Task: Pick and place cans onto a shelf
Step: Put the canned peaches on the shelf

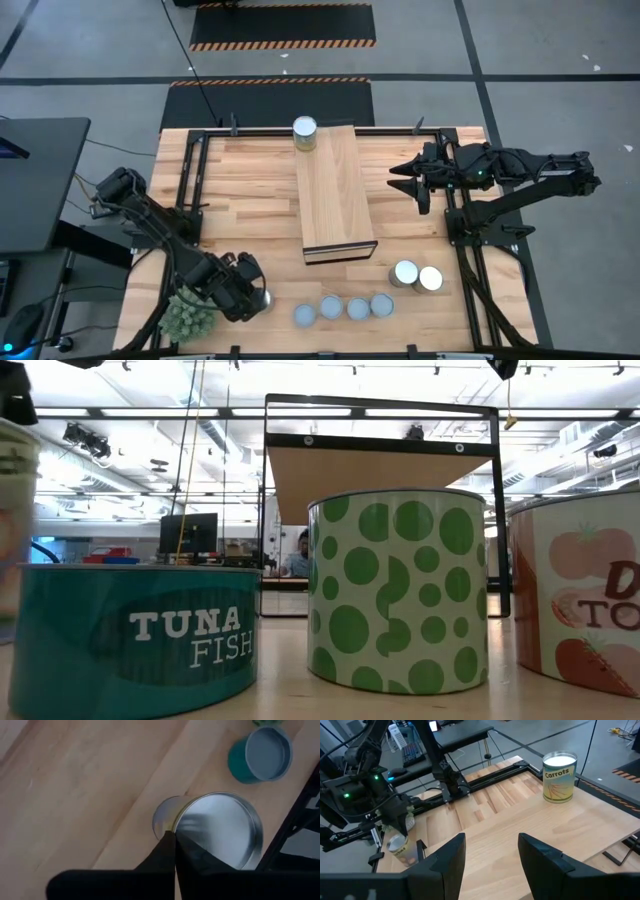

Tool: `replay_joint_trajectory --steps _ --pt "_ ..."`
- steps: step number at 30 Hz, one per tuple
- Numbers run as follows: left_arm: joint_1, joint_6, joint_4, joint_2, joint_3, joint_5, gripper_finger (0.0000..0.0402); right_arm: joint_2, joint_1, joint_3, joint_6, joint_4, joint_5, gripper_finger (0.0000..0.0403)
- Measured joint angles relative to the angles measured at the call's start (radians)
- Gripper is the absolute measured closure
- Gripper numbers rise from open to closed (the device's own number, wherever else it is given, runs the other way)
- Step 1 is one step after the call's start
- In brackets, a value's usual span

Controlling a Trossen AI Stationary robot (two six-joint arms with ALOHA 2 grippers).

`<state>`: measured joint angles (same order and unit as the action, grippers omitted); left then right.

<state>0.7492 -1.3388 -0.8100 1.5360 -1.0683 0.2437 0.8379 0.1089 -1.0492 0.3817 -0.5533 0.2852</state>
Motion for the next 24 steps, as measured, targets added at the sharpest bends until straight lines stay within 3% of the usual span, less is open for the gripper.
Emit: replay_joint_trajectory --steps 6,16,24 --pt "-0.042 0.041 -0.028 -0.025 0.006 0.048 0.0400 0.000 0.000 0.000 0.001 0.000 -0.006 0.0213" --pt "-0.126 0.198 -0.004 -0.056 0.005 0.008 0.0401 0.000 0.000 0.000 0.004 0.000 -0.014 0.0213" --pt "-0.185 0.302 -0.054 -0.056 0.004 0.033 0.0401 0.000 0.000 0.000 0.007 0.000 -0.015 0.0213"
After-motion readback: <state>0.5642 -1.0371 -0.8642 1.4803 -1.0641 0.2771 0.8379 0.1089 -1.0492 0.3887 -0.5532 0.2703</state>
